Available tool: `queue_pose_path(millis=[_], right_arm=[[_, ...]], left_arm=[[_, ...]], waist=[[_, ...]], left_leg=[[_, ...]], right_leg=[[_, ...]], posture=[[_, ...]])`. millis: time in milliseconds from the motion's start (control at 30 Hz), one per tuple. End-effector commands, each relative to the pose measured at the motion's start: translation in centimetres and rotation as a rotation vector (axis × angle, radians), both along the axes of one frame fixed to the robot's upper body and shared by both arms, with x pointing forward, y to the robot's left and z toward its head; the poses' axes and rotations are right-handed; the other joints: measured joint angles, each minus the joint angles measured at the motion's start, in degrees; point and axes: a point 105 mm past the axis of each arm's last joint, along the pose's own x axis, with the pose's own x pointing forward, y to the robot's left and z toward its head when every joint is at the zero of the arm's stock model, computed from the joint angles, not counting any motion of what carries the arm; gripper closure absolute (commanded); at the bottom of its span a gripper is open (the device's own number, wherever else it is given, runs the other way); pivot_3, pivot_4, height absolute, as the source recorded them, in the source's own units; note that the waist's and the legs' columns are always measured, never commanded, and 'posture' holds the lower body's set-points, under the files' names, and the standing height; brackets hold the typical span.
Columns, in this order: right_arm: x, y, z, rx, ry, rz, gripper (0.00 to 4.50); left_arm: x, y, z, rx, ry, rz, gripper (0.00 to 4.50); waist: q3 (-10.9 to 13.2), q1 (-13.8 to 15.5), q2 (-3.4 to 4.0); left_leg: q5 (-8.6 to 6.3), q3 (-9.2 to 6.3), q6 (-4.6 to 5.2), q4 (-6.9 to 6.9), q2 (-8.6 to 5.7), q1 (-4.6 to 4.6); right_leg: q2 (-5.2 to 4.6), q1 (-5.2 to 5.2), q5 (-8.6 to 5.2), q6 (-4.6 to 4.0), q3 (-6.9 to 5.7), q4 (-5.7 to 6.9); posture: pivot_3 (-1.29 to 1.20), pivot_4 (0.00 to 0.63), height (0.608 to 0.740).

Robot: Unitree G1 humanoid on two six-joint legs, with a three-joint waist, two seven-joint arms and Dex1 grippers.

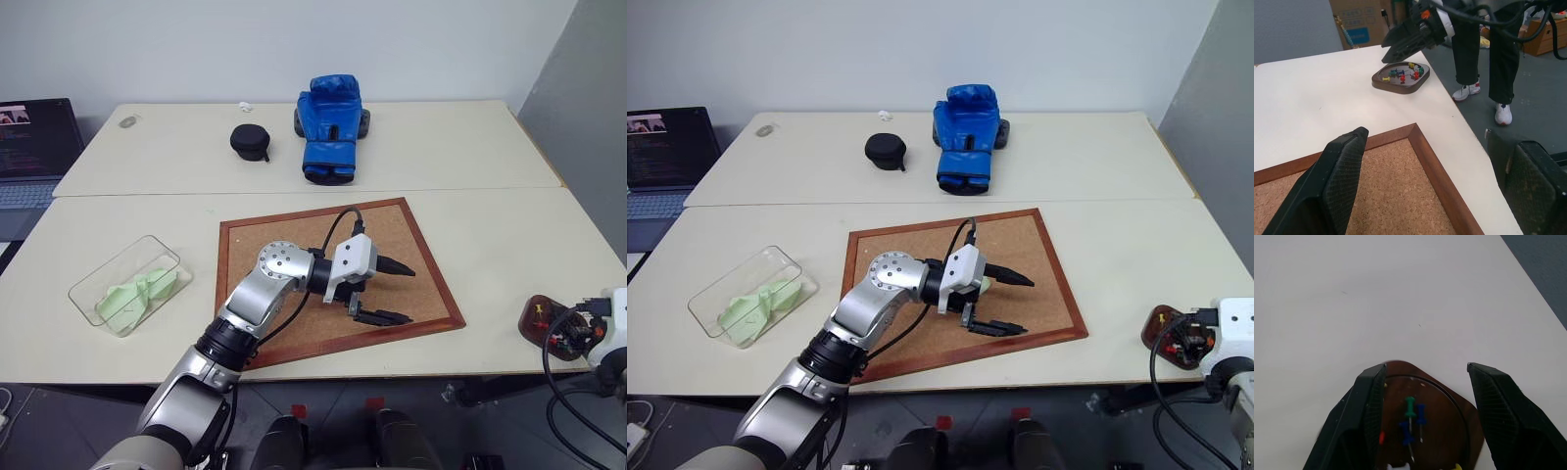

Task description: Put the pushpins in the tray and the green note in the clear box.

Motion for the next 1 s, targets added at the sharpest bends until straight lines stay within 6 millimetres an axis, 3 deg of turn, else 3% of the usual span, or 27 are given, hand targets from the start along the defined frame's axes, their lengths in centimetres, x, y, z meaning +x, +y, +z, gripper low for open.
queue_pose_path(millis=[33, 133, 267, 367, 467, 767, 1000], right_arm=[[0.0, 4.3, 3.6, 0.029, -0.095, 0.281, 1.71], [0.2, 7.6, 5.3, 0.081, -0.120, 0.478, 1.71], [1.0, 12.2, 7.0, 0.098, -0.148, 0.723, 0.77], [1.7, 14.4, 7.1, 0.066, -0.151, 0.831, 0.06], [2.1, 16.1, 6.4, 0.051, -0.134, 0.924, 0.01], [2.1, 18.9, 6.2, 0.043, -0.117, 1.094, 0.01], [2.5, 18.8, 6.1, 0.049, -0.117, 1.091, 0.01]], left_arm=[[1.3, 0.9, 1.9, -0.048, -0.022, 0.074, 0.39], [2.4, 2.3, 2.9, -0.065, -0.013, 0.159, 0.39], [3.5, 5.4, 3.8, -0.070, -0.010, 0.307, 0.39], [3.9, 7.4, 3.3, -0.036, -0.006, 0.409, 0.39], [4.2, 9.9, 1.9, -0.001, 0.045, 0.557, 0.39], [2.9, 13.3, -1.1, 0.080, 0.115, 0.693, 0.39], [2.9, 12.5, -1.4, 0.112, 0.049, 0.576, 0.39]], waist=[[0.00, -0.08, 0.00], [0.00, -0.20, 0.00], [0.03, -0.29, -0.05], [0.04, -0.39, -0.06], [0.04, 0.02, -0.06], [0.14, 0.28, -0.25], [0.15, 0.25, -0.25]], left_leg=[[0.00, 0.01, 0.00, 0.00, 0.00, 0.00], [0.00, 0.01, 0.00, 0.03, 0.01, 0.03], [0.00, -0.05, 0.00, 0.04, 0.04, 0.05], [0.00, -0.13, 0.00, 0.02, 0.07, 0.04], [0.00, -0.21, 0.00, 0.00, 0.09, 0.01], [0.00, -0.52, 0.00, 0.08, 0.08, -0.09], [0.00, -0.48, 0.00, 0.04, 0.10, -0.07]], right_leg=[[0.00, 0.00, 0.00, 0.00, 0.00, 0.00], [0.02, 0.02, 0.00, 0.00, -0.01, 0.01], [0.07, 0.05, 0.00, 0.00, -0.04, 0.02], [0.09, 0.04, 0.00, 0.00, -0.08, 0.02], [0.06, 0.04, 0.00, 0.00, -0.14, -0.01], [-0.26, 0.03, 0.01, 0.01, -0.20, -0.03], [-0.23, 0.03, 0.01, 0.00, -0.23, -0.02]], posture=[[0.00, 0.150, 0.740], [0.00, 0.150, 0.740], [0.00, 0.150, 0.740], [0.00, 0.150, 0.740], [0.00, 0.150, 0.740], [0.00, 0.150, 0.740], [0.00, 0.150, 0.740]])
